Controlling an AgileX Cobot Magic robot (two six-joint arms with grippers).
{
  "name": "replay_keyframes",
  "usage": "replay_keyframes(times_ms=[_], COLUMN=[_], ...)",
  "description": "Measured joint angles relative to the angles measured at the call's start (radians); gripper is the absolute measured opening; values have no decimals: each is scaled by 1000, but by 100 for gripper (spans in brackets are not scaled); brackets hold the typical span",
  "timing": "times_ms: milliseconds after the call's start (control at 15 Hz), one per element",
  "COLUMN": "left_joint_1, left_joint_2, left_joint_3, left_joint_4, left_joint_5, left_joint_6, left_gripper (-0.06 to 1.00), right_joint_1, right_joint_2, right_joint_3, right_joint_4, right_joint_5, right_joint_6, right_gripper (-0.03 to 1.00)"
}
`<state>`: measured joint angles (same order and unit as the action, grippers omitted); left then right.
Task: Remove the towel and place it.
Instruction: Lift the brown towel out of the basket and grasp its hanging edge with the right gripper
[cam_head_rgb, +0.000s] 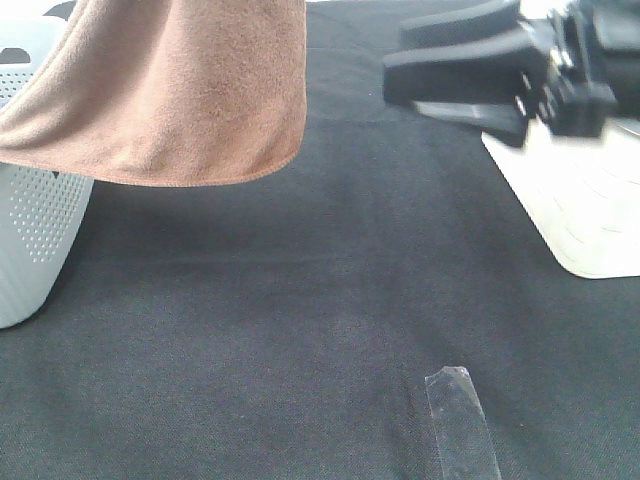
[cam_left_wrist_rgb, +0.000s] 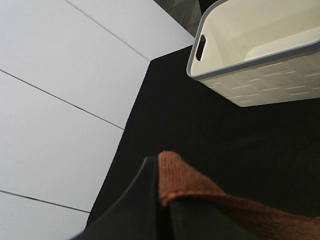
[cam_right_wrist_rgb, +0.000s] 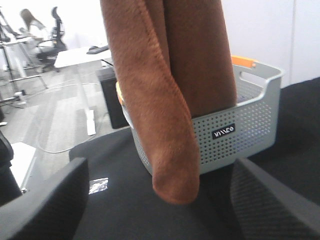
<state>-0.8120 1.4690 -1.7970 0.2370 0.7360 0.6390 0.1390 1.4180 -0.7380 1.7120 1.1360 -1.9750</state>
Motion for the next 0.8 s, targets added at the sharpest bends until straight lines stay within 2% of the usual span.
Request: replay_keyframes(times_ms=[133, 267, 400, 533, 667, 800], left_joint_1=[0, 0, 0, 0, 0, 0], left_joint_2=[0, 0, 0, 0, 0, 0], left_joint_3=[0, 0, 0, 0, 0, 0], left_joint_4=[0, -1, -2, -4, -8, -8], left_joint_5=[0, 0, 0, -2, -5, 0], left_joint_6=[0, 0, 0, 0, 0, -2], left_gripper=[0, 0, 0, 0, 0, 0], right_joint_1=[14, 101, 168, 216, 280, 302], right_joint_2=[52, 179, 251, 279, 281, 282], right_joint_3=[-52, -160, -213, -236, -237, -237], right_joint_4=[-14, -82, -105, -105, -103, -99], right_joint_5=[20, 29, 10, -11, -72, -84], right_joint_6=[20, 67, 99, 104, 103, 103], right_gripper=[75, 75, 75, 75, 75, 75])
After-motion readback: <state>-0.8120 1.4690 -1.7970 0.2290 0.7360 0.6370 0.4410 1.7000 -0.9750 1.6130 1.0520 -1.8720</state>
